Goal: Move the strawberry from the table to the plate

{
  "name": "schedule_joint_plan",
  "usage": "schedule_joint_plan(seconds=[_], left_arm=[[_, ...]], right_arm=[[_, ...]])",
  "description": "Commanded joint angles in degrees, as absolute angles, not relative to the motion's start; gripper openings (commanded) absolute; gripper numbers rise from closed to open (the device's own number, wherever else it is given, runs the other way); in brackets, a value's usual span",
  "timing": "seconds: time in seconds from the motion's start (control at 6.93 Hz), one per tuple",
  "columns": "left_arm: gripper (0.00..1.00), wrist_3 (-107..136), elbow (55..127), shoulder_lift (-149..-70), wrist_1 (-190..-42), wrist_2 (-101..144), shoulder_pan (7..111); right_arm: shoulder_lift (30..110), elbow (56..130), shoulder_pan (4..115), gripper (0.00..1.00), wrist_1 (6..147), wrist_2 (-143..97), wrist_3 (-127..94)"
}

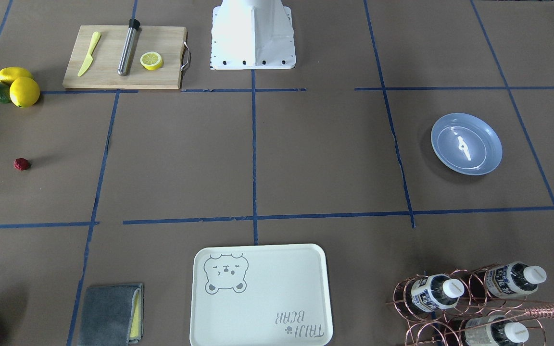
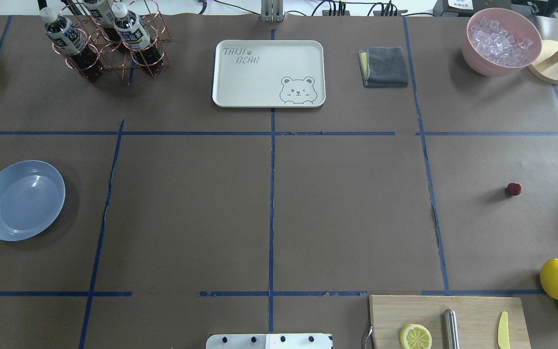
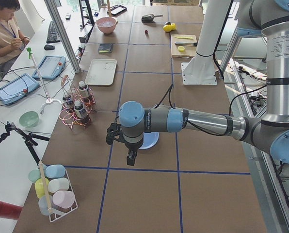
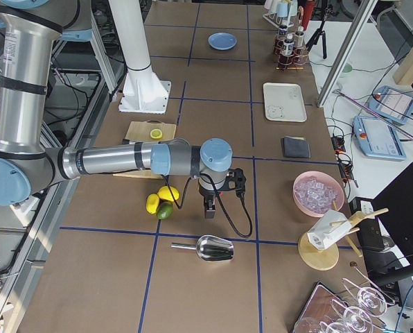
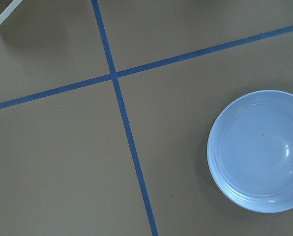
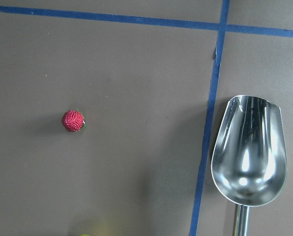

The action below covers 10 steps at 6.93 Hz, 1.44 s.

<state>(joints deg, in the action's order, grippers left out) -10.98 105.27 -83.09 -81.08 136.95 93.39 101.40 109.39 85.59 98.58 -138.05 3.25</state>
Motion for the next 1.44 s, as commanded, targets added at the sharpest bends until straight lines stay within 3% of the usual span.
schedule_joint_plan(seconds=[0.0, 1.01, 1.3], left_arm=[[1.0, -10.46, 104.86, -83.93, -81.47, 137.37, 93.43], [1.0, -11.07, 105.73, -83.68, -85.23, 139.3, 93.43], [1.0, -10.38, 102.42, -83.76, -94.43, 142.47, 85.23]], right_arm=[[101.34, 109.16, 85.61, 1.0, 98.7, -137.98, 2.9], [100.72, 108.98, 80.62, 1.0, 91.77, -141.24, -0.33], [100.72, 108.98, 79.19, 1.0, 87.12, -141.15, -4.03]])
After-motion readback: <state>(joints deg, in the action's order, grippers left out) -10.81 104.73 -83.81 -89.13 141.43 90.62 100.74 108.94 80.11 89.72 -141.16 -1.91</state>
